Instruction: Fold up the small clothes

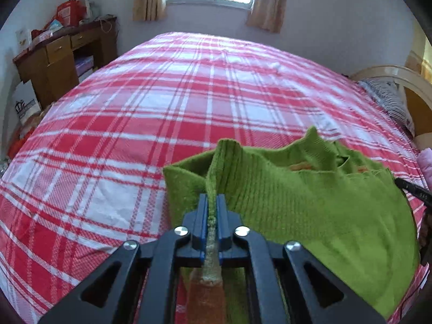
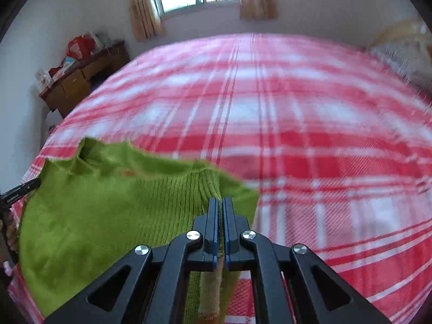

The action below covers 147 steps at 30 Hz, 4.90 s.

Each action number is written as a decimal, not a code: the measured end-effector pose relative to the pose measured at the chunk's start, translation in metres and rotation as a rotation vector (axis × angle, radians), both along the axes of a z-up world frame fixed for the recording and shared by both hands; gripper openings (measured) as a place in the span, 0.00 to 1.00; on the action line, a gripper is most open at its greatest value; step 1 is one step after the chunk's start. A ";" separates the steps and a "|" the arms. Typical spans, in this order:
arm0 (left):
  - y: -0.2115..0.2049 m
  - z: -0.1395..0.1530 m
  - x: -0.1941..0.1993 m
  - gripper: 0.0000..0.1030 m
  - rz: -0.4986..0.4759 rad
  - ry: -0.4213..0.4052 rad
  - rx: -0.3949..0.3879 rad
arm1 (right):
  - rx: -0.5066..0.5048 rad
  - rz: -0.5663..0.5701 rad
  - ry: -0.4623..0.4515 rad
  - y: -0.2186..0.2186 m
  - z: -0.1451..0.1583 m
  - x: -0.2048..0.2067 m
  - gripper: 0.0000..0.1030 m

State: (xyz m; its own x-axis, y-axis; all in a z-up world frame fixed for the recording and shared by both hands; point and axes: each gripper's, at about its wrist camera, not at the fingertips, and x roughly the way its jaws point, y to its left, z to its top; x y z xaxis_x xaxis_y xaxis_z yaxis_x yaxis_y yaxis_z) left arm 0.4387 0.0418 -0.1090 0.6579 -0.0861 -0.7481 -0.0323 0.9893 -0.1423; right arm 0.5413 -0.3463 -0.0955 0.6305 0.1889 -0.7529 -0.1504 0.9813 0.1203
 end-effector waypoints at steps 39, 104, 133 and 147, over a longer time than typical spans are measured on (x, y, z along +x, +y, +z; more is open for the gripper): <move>0.032 -0.022 -0.129 0.93 0.073 -0.062 -0.075 | -0.019 0.212 0.001 0.176 -0.017 -0.086 0.54; 0.101 -0.010 -0.091 1.00 0.078 -0.052 -0.191 | -0.506 0.596 -0.351 0.375 -0.046 -0.212 0.59; 0.059 -0.022 0.000 0.43 -0.131 0.079 -0.349 | -0.515 0.643 -0.380 0.392 -0.053 -0.229 0.41; 0.056 0.012 -0.012 0.11 -0.108 0.064 -0.478 | -0.225 0.593 -0.369 0.336 -0.008 -0.229 0.10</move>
